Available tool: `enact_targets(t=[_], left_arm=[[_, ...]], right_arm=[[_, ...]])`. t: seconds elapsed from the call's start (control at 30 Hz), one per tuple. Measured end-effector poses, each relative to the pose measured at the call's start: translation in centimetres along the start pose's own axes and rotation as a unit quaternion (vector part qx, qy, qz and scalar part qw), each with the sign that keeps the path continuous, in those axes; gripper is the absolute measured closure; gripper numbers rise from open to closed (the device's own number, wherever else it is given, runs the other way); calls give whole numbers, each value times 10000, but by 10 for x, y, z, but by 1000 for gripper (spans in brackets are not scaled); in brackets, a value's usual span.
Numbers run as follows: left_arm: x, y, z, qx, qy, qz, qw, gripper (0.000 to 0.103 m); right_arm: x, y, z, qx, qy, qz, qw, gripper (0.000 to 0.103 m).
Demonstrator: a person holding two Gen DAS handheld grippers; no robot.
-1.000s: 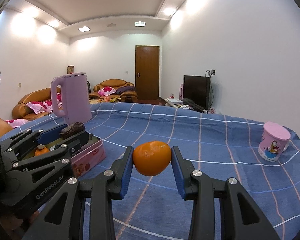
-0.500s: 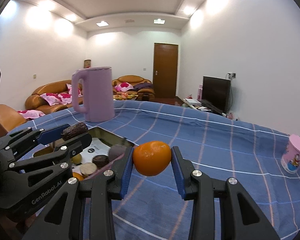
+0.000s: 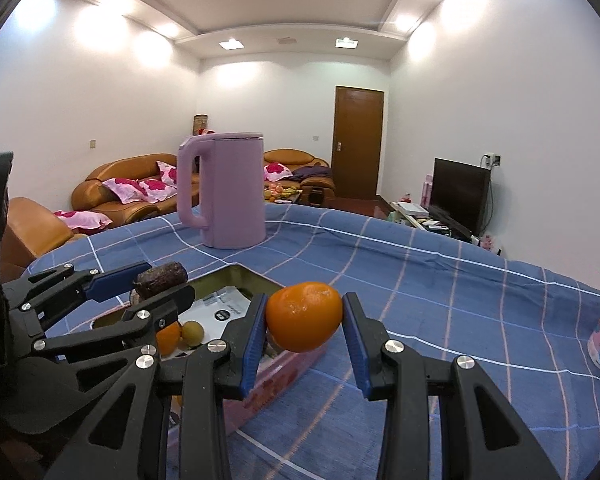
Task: Organize fruits
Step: 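Carry the orange and brown pastry over the tin tray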
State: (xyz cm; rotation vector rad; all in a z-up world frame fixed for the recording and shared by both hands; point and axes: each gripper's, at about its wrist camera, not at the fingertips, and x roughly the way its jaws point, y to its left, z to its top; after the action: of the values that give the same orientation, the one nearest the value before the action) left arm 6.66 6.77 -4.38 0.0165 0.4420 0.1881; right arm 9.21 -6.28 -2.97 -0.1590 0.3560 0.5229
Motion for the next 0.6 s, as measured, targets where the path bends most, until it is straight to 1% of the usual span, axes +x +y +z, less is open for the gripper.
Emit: enact_targets(t=[0.6], left_arm=[[10, 27, -7, -67, 267, 192, 9994, 60]], right_arm=[[39, 29, 1, -60, 377, 321, 9988, 63]])
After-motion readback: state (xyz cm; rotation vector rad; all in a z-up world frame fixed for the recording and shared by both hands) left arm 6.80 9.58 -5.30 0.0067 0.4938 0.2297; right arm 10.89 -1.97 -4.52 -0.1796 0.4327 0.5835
